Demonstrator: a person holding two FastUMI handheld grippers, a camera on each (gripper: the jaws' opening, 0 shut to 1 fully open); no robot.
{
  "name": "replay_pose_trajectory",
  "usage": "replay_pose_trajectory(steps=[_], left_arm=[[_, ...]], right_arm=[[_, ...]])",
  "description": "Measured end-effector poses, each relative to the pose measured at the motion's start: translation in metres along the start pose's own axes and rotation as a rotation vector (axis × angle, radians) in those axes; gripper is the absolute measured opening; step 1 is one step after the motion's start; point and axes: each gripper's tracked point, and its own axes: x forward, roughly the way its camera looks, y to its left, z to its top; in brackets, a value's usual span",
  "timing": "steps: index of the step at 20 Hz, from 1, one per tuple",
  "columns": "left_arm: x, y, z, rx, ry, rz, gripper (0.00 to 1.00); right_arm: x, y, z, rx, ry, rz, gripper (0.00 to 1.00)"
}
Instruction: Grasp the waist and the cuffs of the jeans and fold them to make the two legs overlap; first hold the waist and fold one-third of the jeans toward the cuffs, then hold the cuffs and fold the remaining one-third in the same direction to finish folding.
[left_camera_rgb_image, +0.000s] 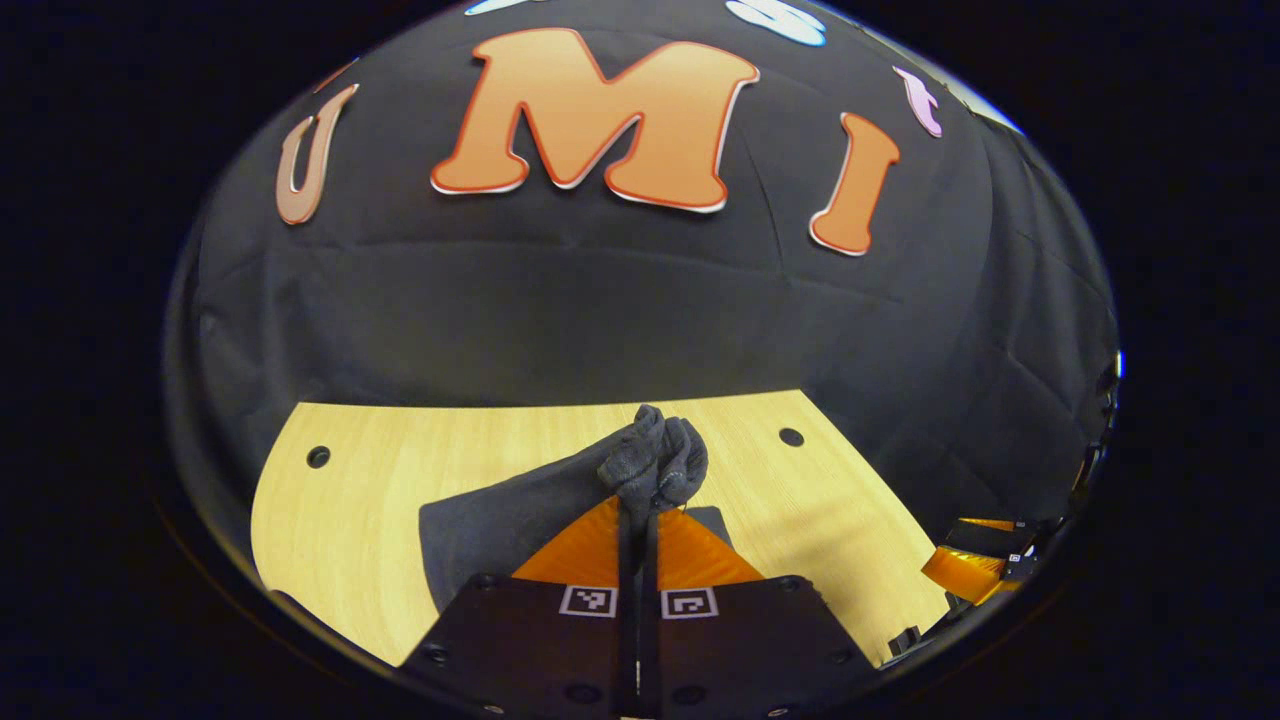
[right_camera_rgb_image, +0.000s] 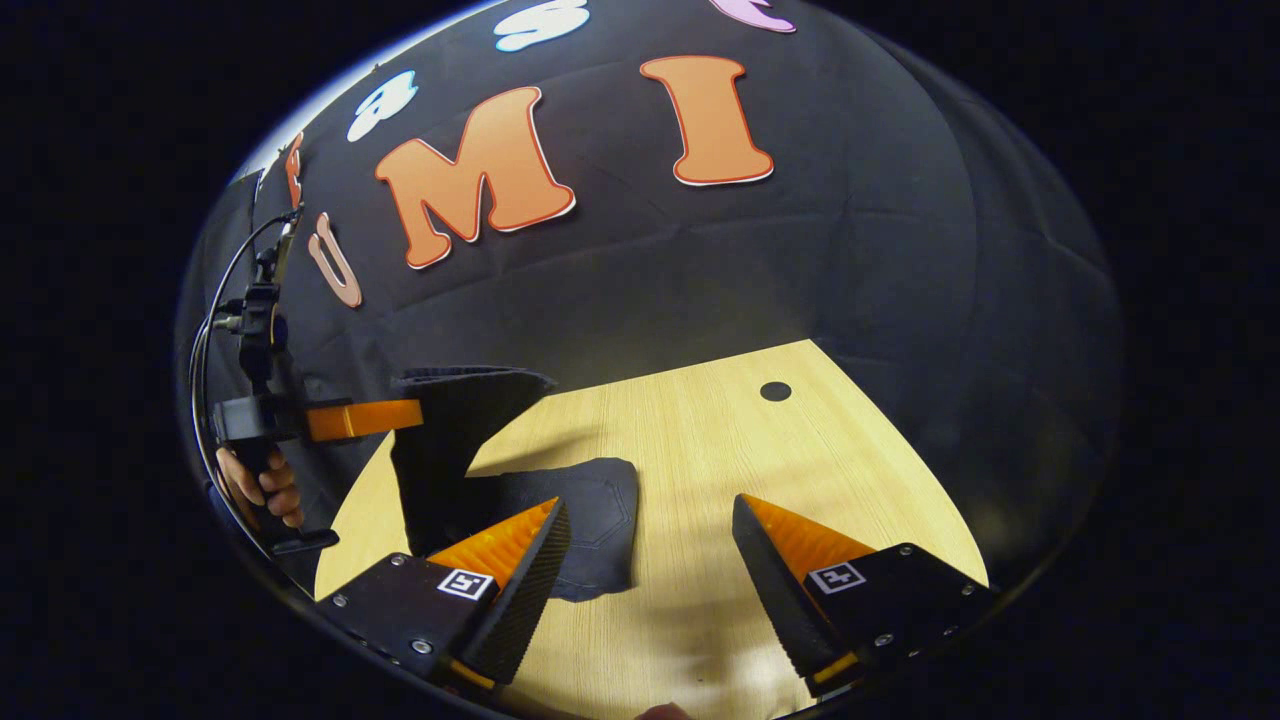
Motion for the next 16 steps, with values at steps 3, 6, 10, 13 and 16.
replay_pose_trajectory(steps=[3, 6, 10, 13, 16], left_arm=[[0.018, -0.034, -0.037, 0.061, 0.075, -0.037, 0.02], [0.036, -0.060, -0.086, 0.143, 0.197, -0.083, 0.02], [0.037, -0.085, -0.129, 0.203, 0.305, -0.149, 0.22], [0.023, -0.078, -0.123, 0.166, 0.278, -0.140, 0.74], [-0.002, -0.046, -0.092, 0.121, 0.166, -0.079, 0.97]], right_arm=[[0.002, 0.000, -0.003, -0.011, 0.011, 0.004, 0.99], [0.003, 0.001, -0.006, -0.007, 0.022, 0.010, 0.99], [0.002, 0.004, -0.008, -0.014, 0.026, 0.018, 0.99], [0.000, 0.010, -0.006, -0.016, 0.020, 0.024, 0.99], [-0.002, 0.020, 0.002, -0.041, -0.015, 0.022, 0.99]])
